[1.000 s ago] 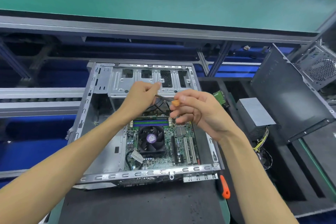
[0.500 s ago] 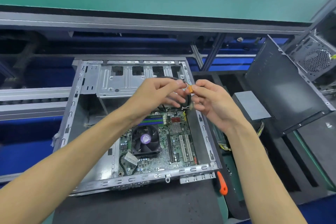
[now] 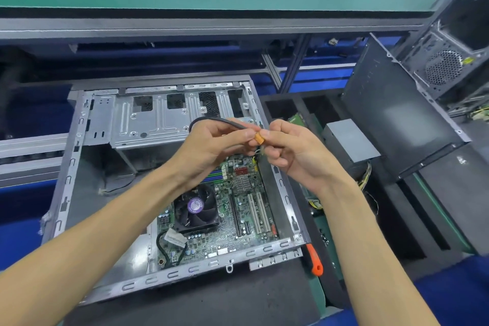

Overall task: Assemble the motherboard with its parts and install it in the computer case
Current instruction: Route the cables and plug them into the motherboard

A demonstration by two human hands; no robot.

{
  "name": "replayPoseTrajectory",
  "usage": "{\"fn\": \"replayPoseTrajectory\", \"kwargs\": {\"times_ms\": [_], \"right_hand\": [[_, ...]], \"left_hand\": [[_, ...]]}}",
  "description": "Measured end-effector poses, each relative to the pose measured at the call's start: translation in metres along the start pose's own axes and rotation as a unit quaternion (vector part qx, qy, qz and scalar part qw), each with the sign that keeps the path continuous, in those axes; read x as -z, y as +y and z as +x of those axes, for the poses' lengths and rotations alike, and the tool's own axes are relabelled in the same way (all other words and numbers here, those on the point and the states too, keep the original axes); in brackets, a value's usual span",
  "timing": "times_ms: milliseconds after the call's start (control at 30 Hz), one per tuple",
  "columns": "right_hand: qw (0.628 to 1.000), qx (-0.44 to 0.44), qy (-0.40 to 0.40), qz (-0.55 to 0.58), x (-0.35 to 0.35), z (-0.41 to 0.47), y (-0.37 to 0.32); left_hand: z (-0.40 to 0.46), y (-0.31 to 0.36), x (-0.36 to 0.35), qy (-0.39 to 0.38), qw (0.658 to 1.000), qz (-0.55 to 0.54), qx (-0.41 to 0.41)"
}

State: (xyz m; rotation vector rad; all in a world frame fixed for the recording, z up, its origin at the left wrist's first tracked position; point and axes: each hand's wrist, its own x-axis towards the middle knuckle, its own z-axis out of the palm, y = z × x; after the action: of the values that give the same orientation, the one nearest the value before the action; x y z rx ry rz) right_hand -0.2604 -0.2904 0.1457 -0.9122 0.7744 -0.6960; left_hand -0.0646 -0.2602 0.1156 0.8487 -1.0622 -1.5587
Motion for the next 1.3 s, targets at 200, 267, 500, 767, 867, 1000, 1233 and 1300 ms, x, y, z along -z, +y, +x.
{"fn": "replayPoseTrajectory", "kwargs": {"times_ms": [200, 267, 500, 767, 867, 1000, 1233, 1300], "right_hand": [[1.0, -0.001, -0.007, -0.008, 0.001, -0.003, 0.003], [0.999, -0.001, 0.013, -0.035, 0.002, -0.005, 0.005], [0.953, 0.101, 0.222, -0.177, 0.023, -0.03, 0.028], [0.93, 0.133, 0.288, -0.186, 0.02, -0.075, 0.093], [0.933, 0.12, 0.303, -0.15, 0.014, -0.083, 0.109], [0.935, 0.107, 0.315, -0.12, 0.012, -0.083, 0.116], [0.931, 0.108, 0.331, -0.113, 0.01, -0.075, 0.118], [0.931, 0.113, 0.33, -0.112, 0.01, -0.075, 0.118]], "left_hand": [[-0.004, -0.002, -0.004, 0.012, 0.998, 0.04, -0.037], [-0.004, 0.001, -0.007, 0.036, 0.992, 0.102, -0.064], [-0.012, -0.017, -0.009, -0.023, 0.94, 0.337, -0.054], [-0.009, -0.08, -0.02, -0.108, 0.857, 0.503, -0.018], [-0.005, -0.101, -0.03, -0.138, 0.84, 0.525, 0.016], [-0.002, -0.114, -0.04, -0.184, 0.815, 0.547, 0.043], [-0.001, -0.123, -0.041, -0.157, 0.785, 0.597, 0.056], [-0.003, -0.128, -0.042, -0.141, 0.802, 0.577, 0.066]]}}
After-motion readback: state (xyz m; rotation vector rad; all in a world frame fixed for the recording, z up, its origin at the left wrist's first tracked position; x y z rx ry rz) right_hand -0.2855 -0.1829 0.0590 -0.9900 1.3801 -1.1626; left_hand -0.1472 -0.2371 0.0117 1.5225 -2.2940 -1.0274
